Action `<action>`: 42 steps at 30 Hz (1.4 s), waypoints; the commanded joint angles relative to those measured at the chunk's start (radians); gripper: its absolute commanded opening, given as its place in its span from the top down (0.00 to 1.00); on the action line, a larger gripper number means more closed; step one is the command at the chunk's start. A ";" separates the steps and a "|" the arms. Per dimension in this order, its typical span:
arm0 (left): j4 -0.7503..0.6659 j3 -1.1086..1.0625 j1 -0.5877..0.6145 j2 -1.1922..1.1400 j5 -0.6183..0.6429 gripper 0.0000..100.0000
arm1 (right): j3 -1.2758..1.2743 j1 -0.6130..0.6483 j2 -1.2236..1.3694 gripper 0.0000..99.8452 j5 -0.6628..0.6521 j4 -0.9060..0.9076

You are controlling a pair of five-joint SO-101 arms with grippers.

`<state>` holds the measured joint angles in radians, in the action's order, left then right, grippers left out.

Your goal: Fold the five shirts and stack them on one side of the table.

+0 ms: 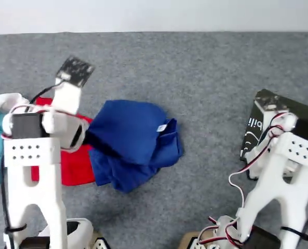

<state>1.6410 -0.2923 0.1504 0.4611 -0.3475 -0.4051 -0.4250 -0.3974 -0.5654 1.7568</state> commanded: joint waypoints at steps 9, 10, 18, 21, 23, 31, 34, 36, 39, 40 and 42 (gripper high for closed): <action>0.008 -0.271 0.167 0.021 -0.273 0.80 | -0.023 0.005 -0.033 0.99 0.011 0.038; 0.041 -0.266 0.167 0.021 -0.308 0.80 | -0.023 0.005 -0.033 0.99 0.008 0.038; 0.115 -0.196 0.158 0.149 -0.370 0.80 | -0.023 0.005 -0.033 0.99 0.009 0.036; 0.115 -0.200 0.106 0.281 -0.365 0.80 | -0.023 0.005 -0.033 0.99 0.008 0.036; 0.115 -0.205 0.074 0.353 -0.344 0.80 | -0.023 0.005 -0.033 0.99 0.008 0.036; 0.114 -0.367 -0.143 0.402 -0.229 0.80 | -0.025 0.007 -0.028 0.99 0.009 0.022; 0.110 -0.372 -0.203 0.400 -0.224 0.80 | -0.025 0.007 -0.028 0.99 0.009 0.022; 0.110 -0.374 -0.233 0.400 -0.222 0.80 | -0.025 0.007 -0.028 0.99 0.009 0.022; 0.097 -0.377 -0.255 0.399 -0.218 0.80 | -0.025 0.007 -0.027 0.99 0.009 0.022; 0.095 -0.378 -0.252 0.393 -0.218 0.80 | -0.025 0.007 -0.025 0.99 0.009 0.022; 0.089 -0.367 -0.216 0.373 -0.195 0.80 | -0.025 0.007 -0.025 0.99 0.009 0.022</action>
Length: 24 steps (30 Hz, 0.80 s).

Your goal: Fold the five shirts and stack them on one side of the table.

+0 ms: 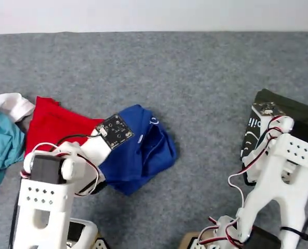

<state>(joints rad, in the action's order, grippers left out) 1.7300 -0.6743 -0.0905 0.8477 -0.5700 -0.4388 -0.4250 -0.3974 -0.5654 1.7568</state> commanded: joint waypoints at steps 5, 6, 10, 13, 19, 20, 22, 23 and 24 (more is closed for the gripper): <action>-0.118 0.077 0.253 -0.063 0.046 0.80 | 0.009 0.007 -0.025 0.99 0.011 0.022; -0.150 0.084 0.301 -0.078 0.046 0.80 | 0.009 0.007 -0.025 0.99 0.011 0.022; -0.275 0.088 0.460 -0.204 0.046 0.80 | 0.009 0.007 -0.025 0.99 0.011 0.022; -0.331 0.094 0.534 -0.364 0.044 0.79 | 0.009 0.007 -0.025 0.99 0.011 0.022; -0.341 0.248 0.559 -0.695 0.046 0.79 | 0.008 0.007 -0.025 0.99 0.011 0.022; -0.341 0.288 0.559 -0.741 0.046 0.79 | 0.008 0.007 -0.025 0.99 0.011 0.022; -0.339 0.361 0.559 -0.827 0.048 0.79 | 0.008 0.007 -0.025 0.99 0.011 0.022; -0.338 0.395 0.557 -0.867 0.048 0.79 | 0.008 0.007 -0.025 0.99 0.011 0.024; -0.331 0.427 0.557 -0.902 0.048 0.79 | 0.008 0.007 -0.025 0.99 0.011 0.024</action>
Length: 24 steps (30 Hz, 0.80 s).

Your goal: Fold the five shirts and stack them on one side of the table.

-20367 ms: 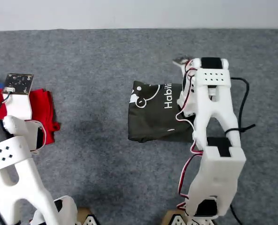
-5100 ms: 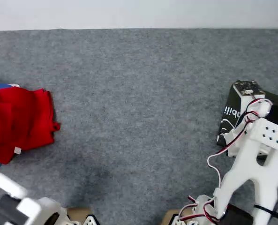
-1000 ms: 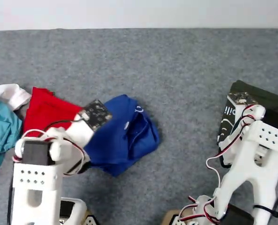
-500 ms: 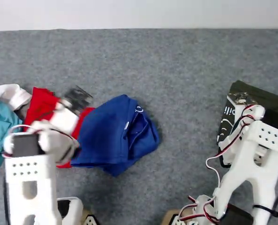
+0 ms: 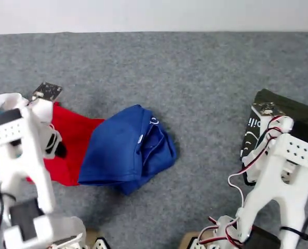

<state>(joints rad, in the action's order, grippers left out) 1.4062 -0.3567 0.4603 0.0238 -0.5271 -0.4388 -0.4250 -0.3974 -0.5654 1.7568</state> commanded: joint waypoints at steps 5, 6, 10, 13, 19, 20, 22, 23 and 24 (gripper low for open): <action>0.071 0.265 -0.011 -0.265 0.005 0.79 | 0.008 0.007 -0.025 0.99 0.011 0.025; 0.083 0.292 -0.014 -0.305 0.006 0.79 | 0.008 0.007 -0.025 0.99 0.011 0.025; 0.129 0.407 -0.025 -0.486 0.081 0.78 | 0.008 0.007 -0.025 0.99 0.011 0.024; 0.170 0.507 -0.041 -0.635 0.123 0.77 | 0.008 0.007 -0.025 0.99 0.011 0.024; 0.287 0.727 -0.072 -0.861 0.173 0.87 | 0.008 0.007 -0.025 0.99 0.008 0.024; 0.304 0.762 -0.075 -0.879 0.173 0.93 | 0.008 0.007 -0.025 0.99 0.008 0.024; 0.338 0.826 -0.078 -0.884 0.175 1.00 | 0.008 0.007 -0.025 0.99 0.008 0.024; 0.350 0.854 -0.074 -0.878 0.180 0.99 | 0.008 0.007 -0.025 0.99 0.008 0.022; 0.350 0.872 -0.068 -0.861 0.181 1.00 | 0.008 0.007 -0.025 0.99 0.006 0.022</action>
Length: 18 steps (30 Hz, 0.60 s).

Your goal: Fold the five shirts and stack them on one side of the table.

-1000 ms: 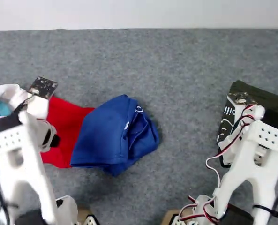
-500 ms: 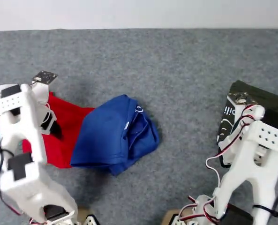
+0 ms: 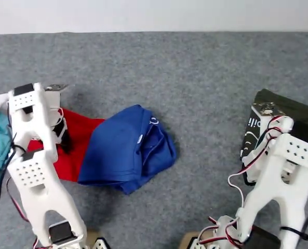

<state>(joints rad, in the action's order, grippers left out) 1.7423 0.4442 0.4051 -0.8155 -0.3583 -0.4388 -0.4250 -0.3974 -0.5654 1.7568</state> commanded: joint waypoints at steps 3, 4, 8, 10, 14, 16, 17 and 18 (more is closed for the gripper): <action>0.009 0.101 0.026 0.081 0.012 1.00 | 0.008 0.007 -0.025 0.99 0.006 0.022; 0.009 0.111 0.035 0.126 0.012 1.00 | 0.011 0.007 -0.025 0.99 0.006 0.022; 0.008 0.177 0.106 0.325 0.089 1.00 | 0.011 0.007 -0.025 0.99 0.006 0.022; 0.006 0.226 0.147 0.404 0.147 1.00 | 0.011 0.007 -0.025 0.99 0.006 0.022; 0.005 0.311 0.229 0.525 0.199 1.00 | 0.011 0.007 -0.025 0.99 0.006 0.022; 0.005 0.348 0.267 0.563 0.198 1.00 | 0.011 0.007 -0.025 0.99 0.006 0.022; 0.005 0.363 0.287 0.577 0.196 1.00 | 0.011 0.007 -0.025 0.99 0.006 0.022; 0.003 0.375 0.307 0.586 0.195 1.00 | 0.011 0.007 -0.025 0.99 0.006 0.022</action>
<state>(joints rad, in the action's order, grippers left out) 1.7423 0.7526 0.6598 -0.3245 -0.1741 -0.4388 -0.4250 -0.3974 -0.5654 1.7568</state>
